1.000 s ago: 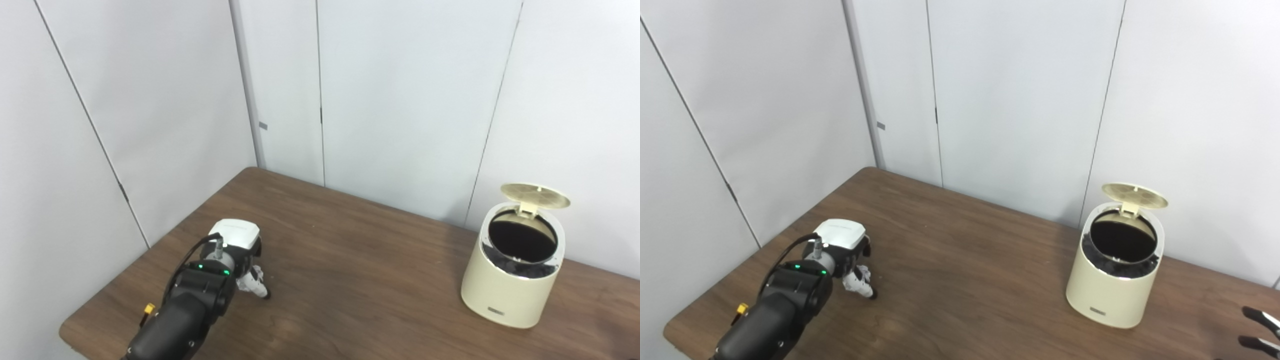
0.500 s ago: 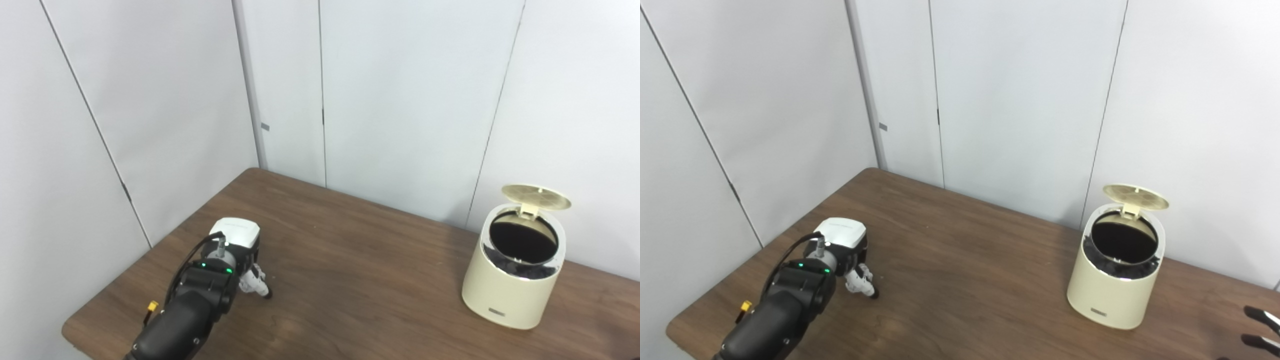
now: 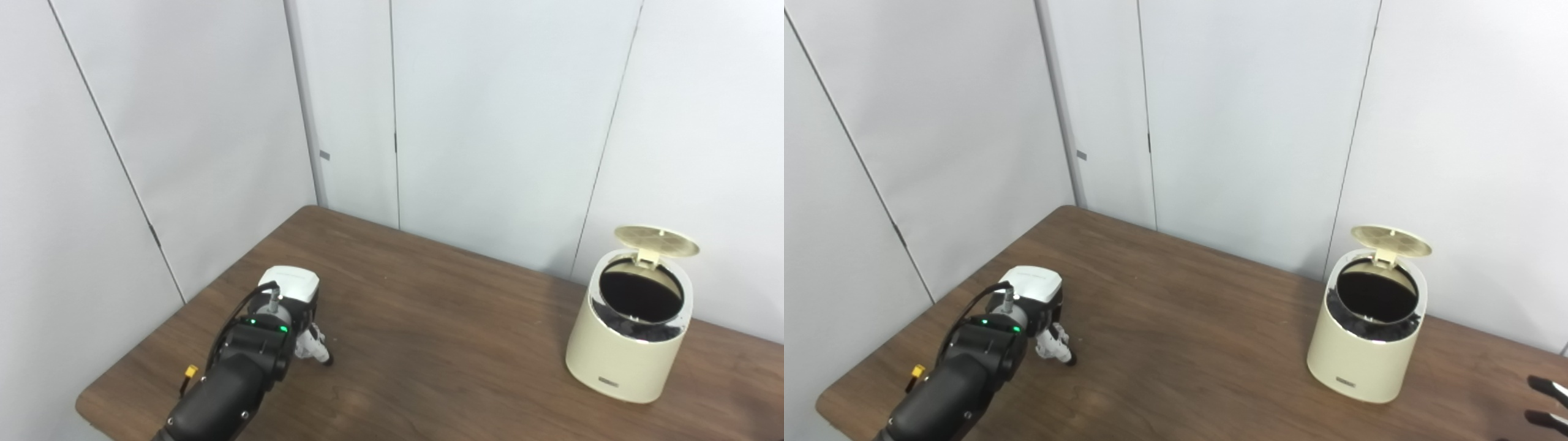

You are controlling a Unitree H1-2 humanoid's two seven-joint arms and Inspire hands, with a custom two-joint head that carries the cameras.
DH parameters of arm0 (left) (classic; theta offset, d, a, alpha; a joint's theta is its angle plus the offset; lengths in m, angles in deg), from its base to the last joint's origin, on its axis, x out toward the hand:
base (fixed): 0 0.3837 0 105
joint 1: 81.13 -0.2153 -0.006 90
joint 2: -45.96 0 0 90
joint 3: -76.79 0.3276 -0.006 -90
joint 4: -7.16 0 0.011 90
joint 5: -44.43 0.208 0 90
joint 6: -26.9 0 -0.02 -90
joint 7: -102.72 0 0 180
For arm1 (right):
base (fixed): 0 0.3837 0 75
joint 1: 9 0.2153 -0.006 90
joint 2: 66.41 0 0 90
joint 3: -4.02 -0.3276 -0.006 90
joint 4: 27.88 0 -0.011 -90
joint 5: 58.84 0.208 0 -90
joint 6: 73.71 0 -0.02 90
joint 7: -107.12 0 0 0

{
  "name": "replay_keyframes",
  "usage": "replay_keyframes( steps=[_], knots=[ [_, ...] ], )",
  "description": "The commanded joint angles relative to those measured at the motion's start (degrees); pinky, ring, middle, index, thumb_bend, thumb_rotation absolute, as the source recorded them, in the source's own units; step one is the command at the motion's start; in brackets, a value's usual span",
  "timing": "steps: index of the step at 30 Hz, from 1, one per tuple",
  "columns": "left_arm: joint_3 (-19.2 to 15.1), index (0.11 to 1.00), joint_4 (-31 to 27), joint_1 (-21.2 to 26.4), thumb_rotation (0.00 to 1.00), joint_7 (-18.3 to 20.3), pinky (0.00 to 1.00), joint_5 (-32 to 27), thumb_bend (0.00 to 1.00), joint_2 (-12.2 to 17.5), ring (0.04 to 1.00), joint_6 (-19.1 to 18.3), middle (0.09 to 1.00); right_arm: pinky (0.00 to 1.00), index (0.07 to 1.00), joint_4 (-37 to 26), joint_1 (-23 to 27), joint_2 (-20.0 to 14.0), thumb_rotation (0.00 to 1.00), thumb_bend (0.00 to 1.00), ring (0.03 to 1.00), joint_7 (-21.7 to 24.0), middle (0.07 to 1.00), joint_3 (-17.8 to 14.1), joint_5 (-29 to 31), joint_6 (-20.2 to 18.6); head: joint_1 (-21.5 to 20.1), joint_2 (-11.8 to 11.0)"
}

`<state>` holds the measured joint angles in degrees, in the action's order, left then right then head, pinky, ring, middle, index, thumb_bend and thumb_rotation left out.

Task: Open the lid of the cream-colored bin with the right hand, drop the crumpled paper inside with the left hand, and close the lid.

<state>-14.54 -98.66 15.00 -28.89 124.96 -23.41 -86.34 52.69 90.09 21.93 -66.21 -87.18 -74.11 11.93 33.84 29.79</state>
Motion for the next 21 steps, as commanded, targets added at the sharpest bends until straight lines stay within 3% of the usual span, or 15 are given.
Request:
replay_keyframes(
  steps=[1,5,8,11,15,17,21],
  knots=[
    [1.0,0.511,0.0,-2.7,0.0,-2.5,0.49,0.5,0.52,0.8,0.452,2.0,0.433,0.45,0.817,-2.2,1.9,-0.8,0.66,0.86,0.743,-0.5,0.891,-0.3,-0.1,0.7,0.1,0.1],
    [-0.3,0.492,-1.7,-3.3,0.0,-9.5,0.46,-1.3,0.53,0.4,0.401,3.1,0.474,0.47,0.819,-1.7,2.1,-0.9,0.66,0.86,0.744,-0.7,0.891,-0.3,-0.1,1.4,0.2,0.1],
    [-0.7,0.489,-4.1,-3.2,0.0,-11.3,0.38,-1.2,0.53,0.5,0.333,3.8,0.474,0.48,0.815,-1.7,2.3,-0.8,0.66,0.86,0.744,-0.8,0.887,-0.2,-0.2,1.6,0.4,0.3],
    [-1.1,0.501,-6.5,-2.5,0.0,-9.4,0.44,0.0,0.52,0.3,0.411,4.4,0.441,0.48,0.814,-1.9,2.4,-0.7,0.65,0.86,0.745,-0.8,0.888,-0.2,-0.2,1.1,0.4,0.3],
    [-1.7,0.49,-8.5,-1.6,0.0,-7.2,0.45,0.9,0.53,-0.1,0.397,4.8,0.472,0.47,0.816,-1.9,2.3,-0.4,0.65,0.86,0.746,-0.9,0.891,0.0,-0.3,0.9,0.4,0.2],
    [-1.9,0.502,-9.4,-1.2,0.0,-6.1,0.52,1.2,0.52,-0.3,0.451,5.2,0.434,0.47,0.819,-1.9,2.2,-0.4,0.66,0.87,0.748,-0.9,0.894,0.0,-0.3,0.9,0.4,0.2],
    [-2.8,0.503,-10.5,-0.8,0.0,-5.0,0.62,1.9,0.52,-0.6,0.526,6.7,0.462,0.48,0.815,-2.0,2.1,0.0,0.65,0.87,0.75,-0.9,0.889,-0.1,-0.1,0.6,0.3,0.3]
  ],
)
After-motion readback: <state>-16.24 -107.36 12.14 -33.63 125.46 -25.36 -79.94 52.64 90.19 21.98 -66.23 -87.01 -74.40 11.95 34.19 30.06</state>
